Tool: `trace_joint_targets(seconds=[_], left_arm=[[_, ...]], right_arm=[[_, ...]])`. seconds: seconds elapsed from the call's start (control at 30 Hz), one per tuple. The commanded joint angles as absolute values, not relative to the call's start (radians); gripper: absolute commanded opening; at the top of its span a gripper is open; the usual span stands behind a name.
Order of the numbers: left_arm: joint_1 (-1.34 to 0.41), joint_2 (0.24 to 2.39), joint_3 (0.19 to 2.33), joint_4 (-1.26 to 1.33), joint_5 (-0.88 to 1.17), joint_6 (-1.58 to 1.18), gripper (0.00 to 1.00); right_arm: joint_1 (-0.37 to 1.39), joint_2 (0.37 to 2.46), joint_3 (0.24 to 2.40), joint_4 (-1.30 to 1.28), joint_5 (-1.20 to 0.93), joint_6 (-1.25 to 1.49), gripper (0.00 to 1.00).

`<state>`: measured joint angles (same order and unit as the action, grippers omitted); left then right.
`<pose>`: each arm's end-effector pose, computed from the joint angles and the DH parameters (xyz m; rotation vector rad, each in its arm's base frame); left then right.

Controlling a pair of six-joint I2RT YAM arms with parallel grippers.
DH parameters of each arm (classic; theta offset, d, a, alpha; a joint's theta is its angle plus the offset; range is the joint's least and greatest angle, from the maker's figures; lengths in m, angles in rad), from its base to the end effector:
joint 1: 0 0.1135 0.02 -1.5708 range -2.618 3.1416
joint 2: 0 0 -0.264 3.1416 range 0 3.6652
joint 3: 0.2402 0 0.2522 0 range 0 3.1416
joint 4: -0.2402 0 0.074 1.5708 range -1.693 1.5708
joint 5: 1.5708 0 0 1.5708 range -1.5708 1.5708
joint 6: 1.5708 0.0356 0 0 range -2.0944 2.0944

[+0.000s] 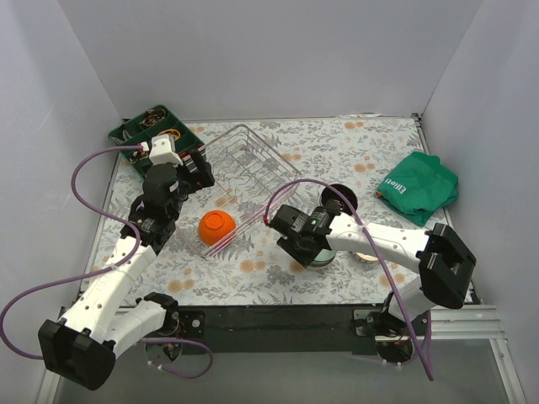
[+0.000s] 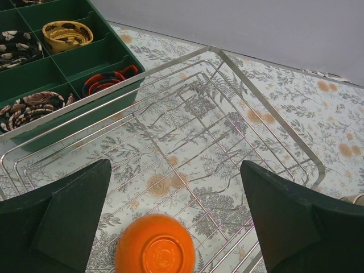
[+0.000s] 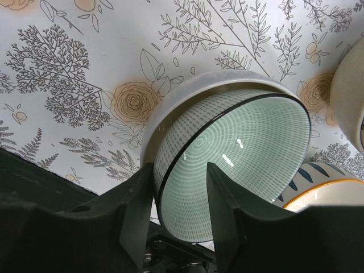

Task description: Unload the bowls from the dish rack

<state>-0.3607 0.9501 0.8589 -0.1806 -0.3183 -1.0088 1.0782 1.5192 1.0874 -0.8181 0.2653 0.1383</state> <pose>0.2095 -0.0671 0.3368 -0.8103 1.6976 -0.6647 0.1445 0.2495 0.2263 -1.1830 2.4594 -0.0465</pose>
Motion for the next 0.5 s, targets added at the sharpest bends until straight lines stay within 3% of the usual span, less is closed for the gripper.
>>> trace_joint_targets(seconds=[0.0,0.2,0.47], left_arm=[[-0.354,0.931,0.854,-0.186,-0.337,-0.989,0.98],[-0.354,0.934,0.854,-0.186,-0.334,-0.988,0.98],[-0.354,0.940,0.854,-0.184,-0.331,-0.986,0.98]], right_arm=[[1.092,1.499,1.157,-0.879,0.285,0.167,0.51],[1.092,1.479,1.178,-0.882,0.252,0.169,0.55],[1.092,1.460,1.166,-0.885,0.207,0.183,0.53]])
